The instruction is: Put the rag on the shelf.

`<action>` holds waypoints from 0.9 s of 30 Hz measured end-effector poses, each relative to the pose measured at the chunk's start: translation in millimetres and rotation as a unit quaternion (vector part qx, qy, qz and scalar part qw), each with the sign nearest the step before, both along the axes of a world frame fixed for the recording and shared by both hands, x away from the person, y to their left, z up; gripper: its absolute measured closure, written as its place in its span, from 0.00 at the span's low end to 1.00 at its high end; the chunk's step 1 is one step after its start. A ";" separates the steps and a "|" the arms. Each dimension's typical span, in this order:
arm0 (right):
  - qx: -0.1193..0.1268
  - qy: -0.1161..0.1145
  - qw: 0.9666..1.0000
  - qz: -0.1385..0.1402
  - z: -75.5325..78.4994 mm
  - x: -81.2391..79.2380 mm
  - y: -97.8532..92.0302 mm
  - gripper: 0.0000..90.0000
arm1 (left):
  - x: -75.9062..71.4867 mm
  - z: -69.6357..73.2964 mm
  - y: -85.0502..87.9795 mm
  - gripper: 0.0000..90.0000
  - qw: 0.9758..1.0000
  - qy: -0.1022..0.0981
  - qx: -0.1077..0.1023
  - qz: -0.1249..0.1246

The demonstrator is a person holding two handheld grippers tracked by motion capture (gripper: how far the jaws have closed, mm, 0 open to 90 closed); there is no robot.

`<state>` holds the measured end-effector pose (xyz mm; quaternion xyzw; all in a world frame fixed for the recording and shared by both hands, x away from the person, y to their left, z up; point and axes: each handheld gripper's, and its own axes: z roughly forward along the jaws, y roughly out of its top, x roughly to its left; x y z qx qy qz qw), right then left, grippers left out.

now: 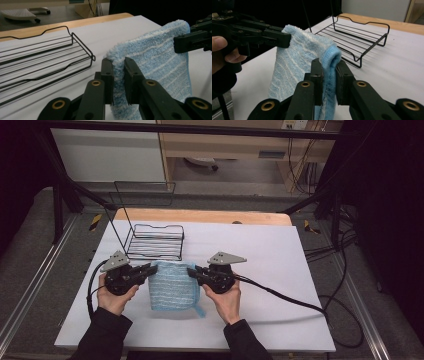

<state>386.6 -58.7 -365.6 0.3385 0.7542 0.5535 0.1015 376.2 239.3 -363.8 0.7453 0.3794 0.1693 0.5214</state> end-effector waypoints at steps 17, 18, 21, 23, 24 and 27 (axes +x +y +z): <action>0.011 -0.051 0.999 0.001 29.7 -6.3 4.6 0.88 | -8.8 27.2 5.8 0.88 0.999 -0.047 -0.017 0.008; 0.011 -0.054 0.998 0.001 31.6 -6.4 5.2 0.88 | -9.2 28.6 6.6 0.88 0.999 -0.048 -0.018 0.009; 0.009 -0.060 0.998 0.002 35.4 -6.6 6.7 0.88 | -9.8 33.3 8.5 0.88 0.998 -0.054 -0.022 0.010; 0.009 -0.070 0.997 0.002 40.8 -6.7 8.9 0.88 | -9.6 36.7 10.3 0.88 0.998 -0.057 -0.025 0.010; 0.010 -0.073 0.997 0.001 42.4 -6.7 9.5 0.88 | -9.2 38.7 11.3 0.88 0.998 -0.058 -0.027 0.011; 0.012 -0.082 0.997 -0.003 47.7 -6.8 12.4 0.88 | -8.0 44.0 12.9 0.88 0.997 -0.066 -0.029 0.015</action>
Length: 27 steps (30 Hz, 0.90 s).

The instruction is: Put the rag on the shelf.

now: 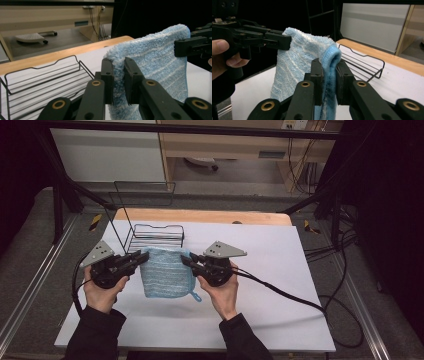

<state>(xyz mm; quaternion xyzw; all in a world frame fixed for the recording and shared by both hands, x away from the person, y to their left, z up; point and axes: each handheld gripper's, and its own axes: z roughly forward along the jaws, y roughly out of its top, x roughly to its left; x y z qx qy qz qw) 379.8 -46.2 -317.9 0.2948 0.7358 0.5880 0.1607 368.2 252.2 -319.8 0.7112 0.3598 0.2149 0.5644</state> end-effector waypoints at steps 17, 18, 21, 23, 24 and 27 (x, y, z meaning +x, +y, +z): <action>0.002 -0.057 0.998 -0.006 38.1 5.1 15.3 0.88 | 10.8 32.7 13.7 0.88 0.998 -0.046 -0.033 0.014; 0.005 -0.061 0.998 -0.008 42.4 6.7 17.0 0.88 | 11.3 34.8 14.4 0.88 0.998 -0.051 -0.037 0.015; 0.008 -0.067 0.998 -0.011 45.5 7.9 18.0 0.88 | 12.0 39.8 16.0 0.88 0.997 -0.063 -0.044 0.018; 0.013 -0.079 0.997 -0.014 51.1 8.9 20.5 0.88 | 12.4 43.4 17.2 0.89 0.996 -0.072 -0.049 0.020; 0.014 -0.083 0.996 -0.014 53.1 9.2 21.5 0.88 | 12.4 45.5 18.0 0.89 0.996 -0.074 -0.051 0.022; 0.018 -0.090 0.996 -0.015 57.0 9.9 23.3 0.88 | 12.4 52.0 20.1 0.89 0.995 -0.084 -0.054 0.026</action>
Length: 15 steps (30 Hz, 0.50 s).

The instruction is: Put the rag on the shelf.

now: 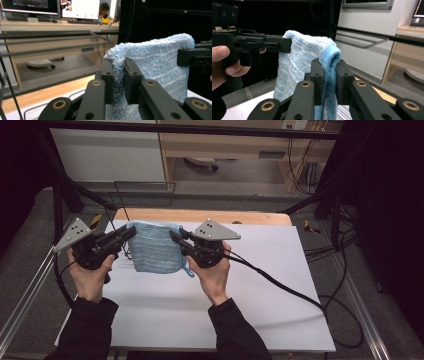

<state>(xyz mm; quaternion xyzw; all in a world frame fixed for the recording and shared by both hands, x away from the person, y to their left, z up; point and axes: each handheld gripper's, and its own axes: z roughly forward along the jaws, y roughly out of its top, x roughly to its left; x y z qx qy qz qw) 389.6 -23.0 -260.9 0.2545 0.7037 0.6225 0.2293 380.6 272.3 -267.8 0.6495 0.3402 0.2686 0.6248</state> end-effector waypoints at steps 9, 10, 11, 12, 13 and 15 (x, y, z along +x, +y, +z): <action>0.009 -0.029 1.000 -0.002 18.0 5.7 8.1 0.88 | 4.2 18.4 4.9 0.89 0.999 -0.028 -0.012 0.016; 0.010 -0.033 0.999 -0.002 20.4 6.4 9.3 0.88 | 5.0 20.2 5.6 0.89 0.999 -0.031 -0.013 0.017; 0.009 -0.036 0.999 -0.002 22.8 7.0 10.3 0.88 | 6.0 22.1 6.7 0.89 0.999 -0.032 -0.013 0.019; 0.008 -0.039 0.999 -0.001 25.2 8.0 11.4 0.88 | 7.1 24.3 7.7 0.89 0.999 -0.033 -0.017 0.019; 0.009 -0.043 0.999 -0.002 27.9 9.1 12.8 0.88 | 7.7 25.7 8.5 0.89 0.999 -0.037 -0.018 0.022; 0.013 -0.045 0.999 -0.002 31.8 11.0 14.5 0.88 | 9.4 29.3 9.7 0.89 0.999 -0.038 -0.021 0.022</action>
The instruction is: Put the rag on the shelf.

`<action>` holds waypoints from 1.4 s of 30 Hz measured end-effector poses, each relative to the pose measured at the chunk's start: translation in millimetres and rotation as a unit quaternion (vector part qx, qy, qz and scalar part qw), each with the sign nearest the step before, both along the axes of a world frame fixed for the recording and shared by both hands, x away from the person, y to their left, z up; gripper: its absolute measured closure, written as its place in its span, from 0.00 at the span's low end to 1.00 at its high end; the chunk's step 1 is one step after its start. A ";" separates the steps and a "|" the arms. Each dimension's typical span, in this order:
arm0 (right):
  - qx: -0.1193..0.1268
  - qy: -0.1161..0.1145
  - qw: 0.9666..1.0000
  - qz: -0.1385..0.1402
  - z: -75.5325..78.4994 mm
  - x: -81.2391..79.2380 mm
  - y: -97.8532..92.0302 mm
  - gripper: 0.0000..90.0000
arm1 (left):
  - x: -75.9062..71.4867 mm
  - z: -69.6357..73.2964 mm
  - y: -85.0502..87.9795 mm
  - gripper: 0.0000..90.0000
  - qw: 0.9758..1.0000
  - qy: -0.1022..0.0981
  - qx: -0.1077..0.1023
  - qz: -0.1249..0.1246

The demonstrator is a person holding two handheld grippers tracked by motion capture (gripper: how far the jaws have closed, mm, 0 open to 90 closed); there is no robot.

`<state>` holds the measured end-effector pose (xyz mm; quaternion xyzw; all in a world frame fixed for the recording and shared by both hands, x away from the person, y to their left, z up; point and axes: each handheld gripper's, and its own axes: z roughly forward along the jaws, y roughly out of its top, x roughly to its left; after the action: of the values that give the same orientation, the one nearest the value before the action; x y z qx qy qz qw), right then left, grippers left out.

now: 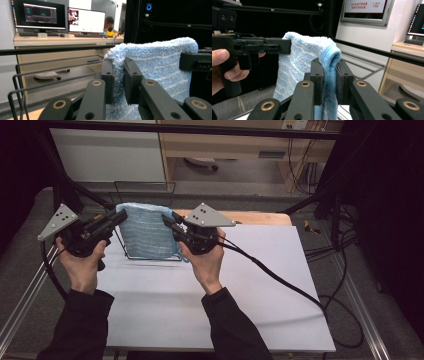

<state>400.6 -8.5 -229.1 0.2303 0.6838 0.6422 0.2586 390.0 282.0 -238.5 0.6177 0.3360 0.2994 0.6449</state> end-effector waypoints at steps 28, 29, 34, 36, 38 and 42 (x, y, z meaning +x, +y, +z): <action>0.021 -0.046 0.999 -0.006 51.5 32.8 28.6 0.88 | 25.3 56.7 20.0 0.89 0.998 -0.051 -0.017 0.035; 0.022 -0.048 0.999 -0.006 53.5 33.6 29.4 0.88 | 25.8 58.4 20.6 0.89 0.998 -0.053 -0.018 0.035; 0.022 -0.057 0.998 -0.007 64.8 37.0 33.0 0.88 | 30.6 65.1 23.2 0.89 0.997 -0.058 -0.031 0.036; 0.019 -0.060 0.998 -0.008 68.7 38.5 34.1 0.88 | 33.1 67.0 23.9 0.89 0.997 -0.057 -0.036 0.036; 0.020 -0.061 0.998 -0.009 72.6 41.0 35.0 0.88 | 35.5 69.8 24.4 0.89 0.997 -0.057 -0.040 0.036; 0.023 -0.066 0.998 -0.009 78.8 45.2 37.0 0.88 | 38.0 76.3 24.8 0.89 0.996 -0.066 -0.041 0.042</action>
<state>445.8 28.5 -150.2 0.1999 0.6480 0.6694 0.3034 428.0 306.9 -162.2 0.5552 0.3306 0.3527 0.6769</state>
